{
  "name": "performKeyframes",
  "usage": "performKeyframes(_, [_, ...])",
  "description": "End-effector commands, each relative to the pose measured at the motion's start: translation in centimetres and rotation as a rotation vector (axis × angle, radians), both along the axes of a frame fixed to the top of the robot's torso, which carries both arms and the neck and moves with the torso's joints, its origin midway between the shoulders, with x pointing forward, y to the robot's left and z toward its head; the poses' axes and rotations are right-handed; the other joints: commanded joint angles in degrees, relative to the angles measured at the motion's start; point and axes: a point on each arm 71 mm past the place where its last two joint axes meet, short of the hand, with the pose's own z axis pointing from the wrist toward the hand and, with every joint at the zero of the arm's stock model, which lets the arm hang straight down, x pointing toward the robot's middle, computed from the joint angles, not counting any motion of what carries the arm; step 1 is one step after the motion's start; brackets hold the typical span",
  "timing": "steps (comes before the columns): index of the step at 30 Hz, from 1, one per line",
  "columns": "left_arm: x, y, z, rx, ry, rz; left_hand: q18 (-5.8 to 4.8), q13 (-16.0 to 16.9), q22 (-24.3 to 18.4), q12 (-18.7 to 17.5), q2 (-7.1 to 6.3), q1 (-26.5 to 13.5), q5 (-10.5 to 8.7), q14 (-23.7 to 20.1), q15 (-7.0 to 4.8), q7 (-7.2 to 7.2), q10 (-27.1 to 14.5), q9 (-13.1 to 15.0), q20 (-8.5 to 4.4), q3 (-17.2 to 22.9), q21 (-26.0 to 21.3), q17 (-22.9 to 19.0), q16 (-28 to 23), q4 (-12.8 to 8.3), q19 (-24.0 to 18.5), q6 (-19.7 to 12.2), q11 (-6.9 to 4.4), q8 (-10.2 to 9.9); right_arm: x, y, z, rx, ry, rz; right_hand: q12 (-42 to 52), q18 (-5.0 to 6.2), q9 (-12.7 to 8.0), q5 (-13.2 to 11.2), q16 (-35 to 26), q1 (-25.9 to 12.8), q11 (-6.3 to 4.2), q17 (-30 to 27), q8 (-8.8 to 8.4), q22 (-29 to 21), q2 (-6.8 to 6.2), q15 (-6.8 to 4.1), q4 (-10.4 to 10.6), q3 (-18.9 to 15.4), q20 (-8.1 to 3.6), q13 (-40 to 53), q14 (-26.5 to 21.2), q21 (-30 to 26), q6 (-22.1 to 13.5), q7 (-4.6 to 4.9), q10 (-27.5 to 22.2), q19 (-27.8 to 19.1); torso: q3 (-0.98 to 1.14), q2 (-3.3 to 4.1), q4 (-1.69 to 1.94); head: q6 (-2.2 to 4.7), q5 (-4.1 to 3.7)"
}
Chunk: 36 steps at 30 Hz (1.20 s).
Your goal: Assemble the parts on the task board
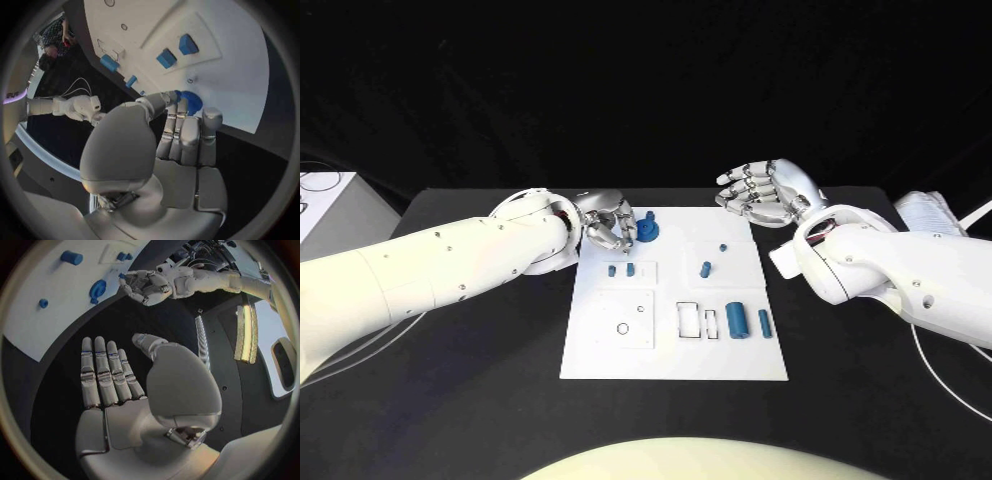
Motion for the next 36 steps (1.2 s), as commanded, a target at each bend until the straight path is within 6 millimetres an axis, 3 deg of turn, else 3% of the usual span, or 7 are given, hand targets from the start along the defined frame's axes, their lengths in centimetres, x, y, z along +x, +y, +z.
performKeyframes(1, [0.1,0.0,-0.2,0.016,0.014,-0.005,-0.99,-0.03,0.05,-0.13,0.04,-0.31,0.2,0.41,-0.16,-0.07,0.42,0.07,-0.09,0.0,0.2,-0.09,0.29,-0.36,0.36,0.48,0.02,-0.22,-0.1,0.1,0.0,0.0,-0.004,0.02,-0.1,0.37,-0.05,0.34,-0.29,-0.22,-0.01,-0.05,-0.21,-0.05,0.34,0.06,-0.15,-0.31,0.02,-0.06,0.38,-0.11,0.32,3.16,0.36,-0.06,0.04,-0.02,-0.05,-0.08,0.06])
performKeyframes(36, [0.3,0.2,-1.5,0.062,0.057,-0.009,-0.97,0.03,-0.01,-0.5,0.16,-0.34,0.18,0.31,-0.23,-0.12,0.83,0.14,-0.15,-0.01,0.2,-0.65,0.14,-0.54,0.29,0.78,-0.05,-0.35,-0.1,0.1,0.0,0.0,-0.004,0.019,-0.1,0.37,-0.07,0.37,-0.32,-0.19,-0.01,-0.12,-0.2,-0.17,0.34,0.05,-0.18,-0.32,0.02,-0.08,0.44,-0.1,0.37,3.16,0.39,-0.02,0.06,-0.01,-0.06,-0.25,0.1])
